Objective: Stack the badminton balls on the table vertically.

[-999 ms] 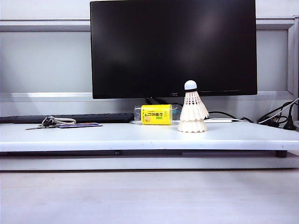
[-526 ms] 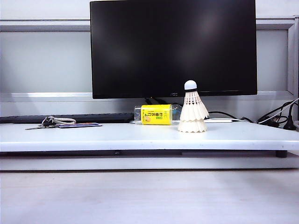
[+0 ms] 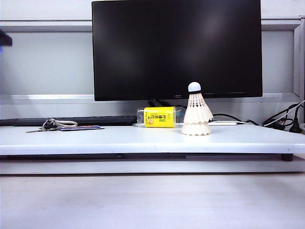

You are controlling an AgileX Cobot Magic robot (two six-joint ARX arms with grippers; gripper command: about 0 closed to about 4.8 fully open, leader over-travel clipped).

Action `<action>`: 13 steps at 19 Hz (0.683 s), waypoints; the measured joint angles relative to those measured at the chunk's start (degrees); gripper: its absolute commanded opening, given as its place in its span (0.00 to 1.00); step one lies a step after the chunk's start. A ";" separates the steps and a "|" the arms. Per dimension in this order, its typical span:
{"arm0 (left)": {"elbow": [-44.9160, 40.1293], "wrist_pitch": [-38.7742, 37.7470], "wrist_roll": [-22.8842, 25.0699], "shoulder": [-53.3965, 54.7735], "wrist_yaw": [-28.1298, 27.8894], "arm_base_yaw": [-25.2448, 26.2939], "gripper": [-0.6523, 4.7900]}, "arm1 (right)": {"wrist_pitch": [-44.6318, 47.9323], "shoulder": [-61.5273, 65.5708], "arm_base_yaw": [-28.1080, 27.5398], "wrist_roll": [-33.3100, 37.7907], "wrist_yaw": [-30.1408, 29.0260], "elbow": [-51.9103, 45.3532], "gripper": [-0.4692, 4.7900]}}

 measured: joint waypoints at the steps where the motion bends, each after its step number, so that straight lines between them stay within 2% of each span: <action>1: -0.35 0.11 -0.04 0.00 0.00 0.00 0.34 | 0.07 -0.02 0.00 0.00 0.00 -0.28 0.13; 5: -0.98 0.31 0.52 0.00 0.02 0.00 0.34 | 0.17 -0.02 0.00 -0.26 0.02 -2.43 0.10; 9: -2.75 -0.02 1.31 0.02 0.02 0.00 0.32 | 0.22 -0.02 0.00 -3.48 0.68 -3.41 0.10; 13: -4.48 -0.28 2.40 0.02 0.02 0.00 0.21 | -0.04 -0.02 0.00 -5.01 4.72 -3.41 0.10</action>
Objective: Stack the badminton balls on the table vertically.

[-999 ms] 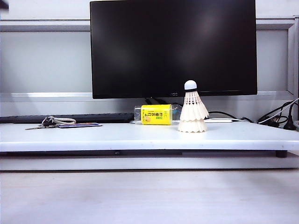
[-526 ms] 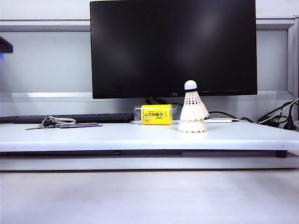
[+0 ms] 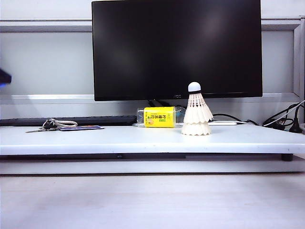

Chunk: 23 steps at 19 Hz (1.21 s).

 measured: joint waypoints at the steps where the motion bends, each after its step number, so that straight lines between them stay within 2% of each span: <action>1: -0.28 -0.13 0.02 0.00 0.02 0.00 0.21 | -0.87 0.00 0.00 -0.68 0.22 0.00 0.10; 5: -0.76 -0.55 0.74 0.02 -0.02 0.00 0.13 | -1.09 0.00 0.00 -0.98 1.05 -0.04 0.10; 8: -1.03 -1.14 2.08 0.00 -0.02 0.00 0.13 | -1.09 0.00 0.00 -1.03 1.07 -0.04 0.10; 16: -3.74 -1.92 2.82 0.04 -0.02 0.00 0.13 | -1.27 0.00 0.00 -8.02 2.78 -0.04 0.11; 19: -3.74 -2.47 4.20 0.04 -0.02 0.00 0.18 | -1.27 0.00 0.00 -8.07 2.78 -0.04 0.11; 23: -3.74 -2.91 7.82 0.04 -0.61 0.00 0.18 | -1.33 0.00 -0.02 -8.28 4.92 -0.02 0.11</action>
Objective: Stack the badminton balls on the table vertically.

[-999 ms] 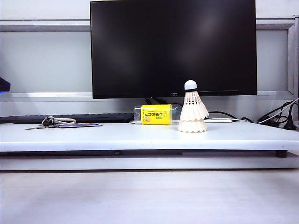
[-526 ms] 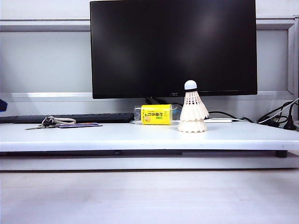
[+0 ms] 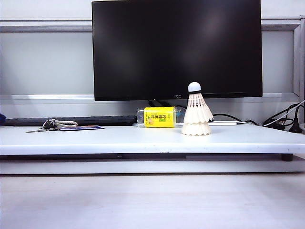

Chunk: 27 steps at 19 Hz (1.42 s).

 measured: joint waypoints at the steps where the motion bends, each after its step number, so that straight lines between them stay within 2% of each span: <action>1: 0.00 -0.24 0.11 0.00 -0.44 0.00 0.18 | -0.02 0.00 0.00 -0.24 0.39 0.00 0.11; 5: 0.00 -0.42 0.09 0.00 -0.48 0.00 0.18 | -0.07 0.00 0.00 -2.16 0.44 0.00 0.11; 25: 0.00 -0.59 -1.44 0.00 -0.24 0.00 0.18 | -0.02 0.00 0.00 -2.19 -0.70 -0.02 0.11; 27: 0.00 -0.59 -1.42 -0.09 0.39 1.46 0.18 | -0.02 0.00 0.00 -2.16 -0.70 -0.02 0.11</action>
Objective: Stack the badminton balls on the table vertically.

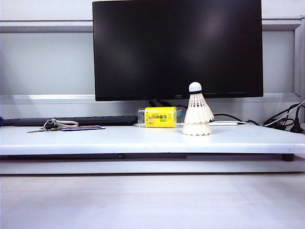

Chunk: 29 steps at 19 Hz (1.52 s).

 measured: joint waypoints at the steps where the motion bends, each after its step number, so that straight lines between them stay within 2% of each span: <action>1: 0.00 -0.02 -0.02 0.00 0.48 2.21 0.18 | 0.00 0.00 0.00 -0.02 -0.02 0.02 0.11; 4: 0.00 -0.02 -0.02 0.00 1.29 10.93 0.18 | 0.00 0.00 0.00 0.00 -0.02 0.00 0.11; 8: 0.00 -0.07 -0.02 -0.50 1.27 17.51 0.18 | 0.00 0.00 0.00 0.00 0.00 0.02 0.11; 17: 0.00 -0.24 -0.02 -8.31 1.31 25.97 0.18 | 0.00 0.00 -0.61 0.00 -0.02 0.00 0.11; 21: 0.00 -0.46 -0.02 -9.55 1.31 29.57 0.18 | 0.02 0.00 -5.14 0.00 -0.22 0.00 0.11; 25: 0.00 -0.42 0.00 -9.57 1.31 30.29 0.18 | 0.02 0.00 -9.20 0.00 -0.20 0.00 0.11; 29: 0.00 -0.39 0.00 -9.57 1.29 30.29 0.18 | 0.02 0.00 -9.68 -0.02 -0.17 0.00 0.11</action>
